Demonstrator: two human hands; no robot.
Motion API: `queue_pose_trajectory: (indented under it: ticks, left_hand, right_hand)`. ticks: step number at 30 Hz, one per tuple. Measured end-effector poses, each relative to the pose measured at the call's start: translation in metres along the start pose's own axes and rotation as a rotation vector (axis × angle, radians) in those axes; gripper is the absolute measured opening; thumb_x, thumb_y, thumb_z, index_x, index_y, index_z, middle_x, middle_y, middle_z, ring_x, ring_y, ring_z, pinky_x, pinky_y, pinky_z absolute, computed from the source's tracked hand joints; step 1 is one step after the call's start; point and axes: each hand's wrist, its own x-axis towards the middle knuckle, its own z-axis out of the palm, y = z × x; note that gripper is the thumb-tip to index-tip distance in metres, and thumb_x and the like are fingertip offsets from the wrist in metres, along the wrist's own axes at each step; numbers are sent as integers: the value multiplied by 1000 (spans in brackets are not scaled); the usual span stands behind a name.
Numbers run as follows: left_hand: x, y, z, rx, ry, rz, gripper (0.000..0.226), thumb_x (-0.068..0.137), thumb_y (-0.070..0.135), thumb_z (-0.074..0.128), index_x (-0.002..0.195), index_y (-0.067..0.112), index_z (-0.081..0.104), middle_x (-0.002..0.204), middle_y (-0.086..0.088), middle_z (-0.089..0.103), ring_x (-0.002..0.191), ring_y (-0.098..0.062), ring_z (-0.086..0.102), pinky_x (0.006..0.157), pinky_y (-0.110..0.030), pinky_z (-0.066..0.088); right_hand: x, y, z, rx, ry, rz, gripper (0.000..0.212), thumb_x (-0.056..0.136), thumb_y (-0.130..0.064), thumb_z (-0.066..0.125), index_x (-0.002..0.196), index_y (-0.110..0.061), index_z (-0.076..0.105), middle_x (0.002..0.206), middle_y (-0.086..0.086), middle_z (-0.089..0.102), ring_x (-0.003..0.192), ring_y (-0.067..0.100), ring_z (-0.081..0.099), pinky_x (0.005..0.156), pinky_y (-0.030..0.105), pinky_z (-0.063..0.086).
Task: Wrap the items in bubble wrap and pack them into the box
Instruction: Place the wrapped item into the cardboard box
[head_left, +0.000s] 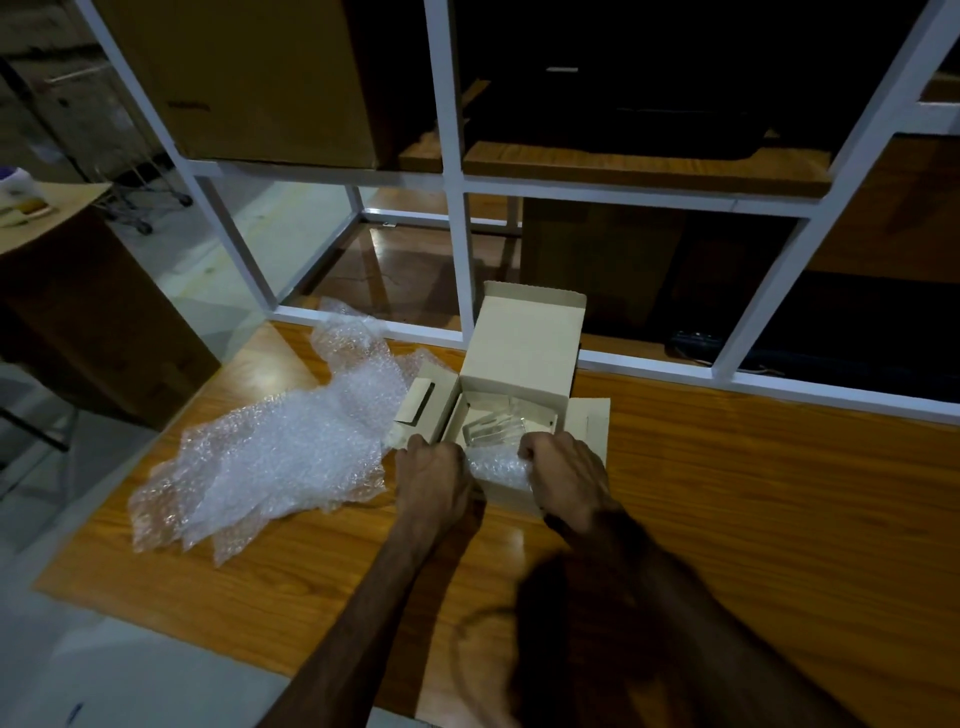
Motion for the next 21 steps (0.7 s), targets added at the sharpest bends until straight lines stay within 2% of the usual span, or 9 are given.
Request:
queue_pose_trajectory:
  ticks: [2, 7, 9, 11, 12, 14, 15, 18, 21]
  left_hand:
    - [0, -1, 0, -21, 18, 6, 32, 107, 39, 46, 112, 20, 70, 106, -4, 72, 112, -26, 57, 92, -41, 44]
    - [-6, -1, -1, -158, 84, 21, 29, 108, 33, 47, 109, 18, 73, 99, -5, 73, 105, -27, 57, 85, -38, 39]
    - [-11, 0, -2, -265, 121, 22, 39, 106, 36, 41, 108, 16, 75, 96, -6, 75, 96, -26, 61, 88, -39, 44]
    - [-20, 0, -3, -401, 156, 21, 45, 103, 36, 38, 110, 13, 76, 96, -7, 78, 88, -21, 66, 89, -44, 54]
    - [-26, 2, -4, -462, 184, 30, 38, 103, 29, 45, 113, 11, 76, 101, -8, 79, 88, -20, 69, 89, -44, 57]
    - [-39, 3, -3, -528, 231, 28, 28, 103, 17, 56, 124, 10, 74, 116, -8, 77, 103, -19, 69, 91, -43, 58]
    - [-47, 2, -4, -546, 249, 18, 29, 103, 18, 57, 126, 11, 73, 120, -6, 75, 109, -19, 65, 92, -43, 57]
    - [-74, -4, 0, -621, 311, -7, 33, 99, 23, 54, 123, 14, 75, 117, 3, 73, 106, -7, 61, 87, -39, 58]
    - [-103, -19, 2, -600, 323, -118, 36, 98, 25, 53, 126, 15, 75, 123, 1, 73, 112, -14, 63, 90, -42, 57]
  right_hand:
    - [-2, 2, 0, 19, 14, -19, 26, 96, -4, 64, 113, -22, 68, 109, 3, 73, 96, 18, 70, 83, 37, 60]
    - [-8, 8, -11, 98, -19, -87, 27, 98, -4, 63, 121, -14, 72, 116, 5, 74, 105, 18, 71, 88, 34, 60]
    - [-15, 10, -16, 124, -10, -117, 30, 96, -3, 63, 123, -11, 72, 121, 8, 73, 109, 20, 70, 90, 37, 61]
    - [-25, 10, -20, 135, 14, -137, 22, 98, -7, 61, 116, -12, 74, 117, 8, 72, 105, 21, 69, 87, 36, 60]
    - [-31, 9, -21, 142, 22, -150, 18, 100, -11, 59, 110, -14, 74, 112, 5, 71, 101, 19, 68, 84, 34, 58]
    - [-47, 4, -20, 200, 28, -175, 18, 103, -15, 56, 107, -17, 74, 107, -1, 68, 97, 14, 64, 81, 29, 53]
    - [-54, 0, -18, 243, 19, -184, 19, 104, -17, 55, 108, -19, 73, 106, -3, 67, 96, 10, 61, 81, 26, 50]
    - [-74, -10, -8, 360, -12, -197, 19, 104, -21, 55, 110, -25, 73, 108, -9, 66, 96, 2, 56, 81, 16, 41]
    - [-84, -18, 11, 422, 5, -208, 20, 102, -21, 58, 110, -27, 75, 111, -11, 69, 100, 2, 57, 88, 22, 47]
